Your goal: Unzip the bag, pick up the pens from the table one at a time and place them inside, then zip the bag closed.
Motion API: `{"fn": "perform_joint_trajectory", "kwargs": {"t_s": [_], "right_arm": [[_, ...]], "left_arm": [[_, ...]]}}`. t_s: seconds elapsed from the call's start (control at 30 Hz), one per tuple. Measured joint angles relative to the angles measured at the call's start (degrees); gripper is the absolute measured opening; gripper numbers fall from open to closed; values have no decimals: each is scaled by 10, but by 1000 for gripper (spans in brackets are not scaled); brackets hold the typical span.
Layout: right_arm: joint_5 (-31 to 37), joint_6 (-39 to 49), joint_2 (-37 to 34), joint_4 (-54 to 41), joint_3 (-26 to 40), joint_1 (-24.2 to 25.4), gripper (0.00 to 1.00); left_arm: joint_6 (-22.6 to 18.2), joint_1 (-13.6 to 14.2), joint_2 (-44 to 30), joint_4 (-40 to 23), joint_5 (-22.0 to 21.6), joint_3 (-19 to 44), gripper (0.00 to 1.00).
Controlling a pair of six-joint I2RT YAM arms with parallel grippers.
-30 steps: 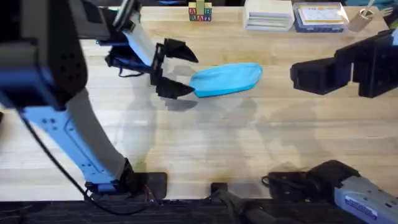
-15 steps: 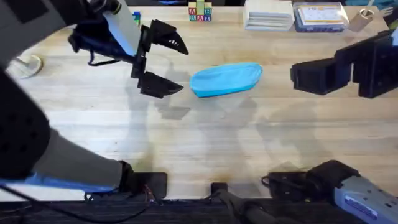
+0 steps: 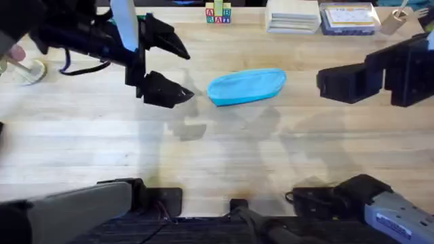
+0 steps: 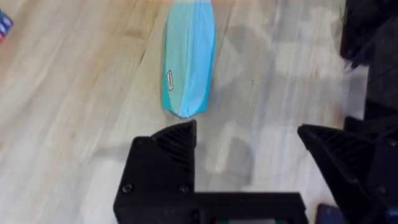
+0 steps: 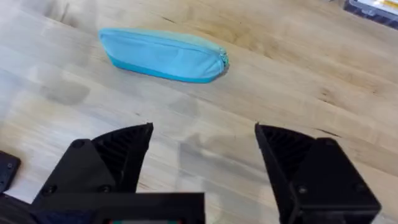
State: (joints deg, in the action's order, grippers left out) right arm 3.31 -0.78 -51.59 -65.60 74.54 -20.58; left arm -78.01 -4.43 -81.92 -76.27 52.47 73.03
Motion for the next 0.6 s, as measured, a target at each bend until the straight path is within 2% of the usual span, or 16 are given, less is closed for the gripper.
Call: {"fn": "perform_joint_trajectory", "kwargs": {"t_s": [0.03,0.07,0.1,0.17,0.47,0.5,0.6], "right_arm": [[0,0,0,0,0,0,997],[0,0,0,0,0,0,996],[0,0,0,0,0,0,996],[0,0,0,0,0,0,997],[0,0,0,-9,0,0,997],[0,0,0,-9,0,0,997],[0,0,0,-9,0,0,998]], "left_arm": [[21,0,7,0,-3,0,997],[84,0,20,0,-10,0,996],[106,0,22,0,-12,0,997],[260,0,24,-5,-46,0,996],[374,0,24,-5,-68,0,996],[405,0,24,-5,-71,0,996],[430,0,24,-5,-72,0,996]]}}
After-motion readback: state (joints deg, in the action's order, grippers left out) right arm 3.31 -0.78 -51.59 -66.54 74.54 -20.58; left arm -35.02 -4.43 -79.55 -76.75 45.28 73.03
